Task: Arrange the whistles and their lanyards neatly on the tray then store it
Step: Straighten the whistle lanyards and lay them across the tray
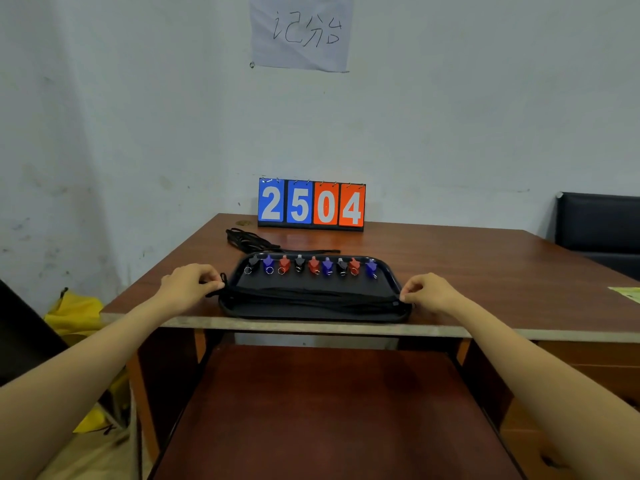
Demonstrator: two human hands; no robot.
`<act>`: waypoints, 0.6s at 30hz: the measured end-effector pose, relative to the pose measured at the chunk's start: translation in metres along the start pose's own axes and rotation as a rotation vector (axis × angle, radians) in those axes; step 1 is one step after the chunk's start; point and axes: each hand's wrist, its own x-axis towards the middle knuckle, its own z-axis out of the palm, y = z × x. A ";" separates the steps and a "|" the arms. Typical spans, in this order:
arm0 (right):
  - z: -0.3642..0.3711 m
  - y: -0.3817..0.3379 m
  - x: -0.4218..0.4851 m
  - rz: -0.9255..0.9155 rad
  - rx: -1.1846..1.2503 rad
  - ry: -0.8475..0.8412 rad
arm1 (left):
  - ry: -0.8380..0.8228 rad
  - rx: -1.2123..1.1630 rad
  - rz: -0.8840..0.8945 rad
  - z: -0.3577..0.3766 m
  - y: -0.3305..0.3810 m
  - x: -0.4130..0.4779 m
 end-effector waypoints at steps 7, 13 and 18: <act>-0.002 -0.007 -0.002 0.000 -0.002 -0.026 | 0.076 0.048 0.063 0.003 0.010 -0.004; -0.001 -0.024 -0.005 -0.035 -0.050 0.069 | 0.162 0.046 0.159 0.003 0.031 -0.006; 0.011 -0.060 0.003 -0.150 0.080 0.012 | 0.067 -0.051 0.220 0.011 0.066 0.004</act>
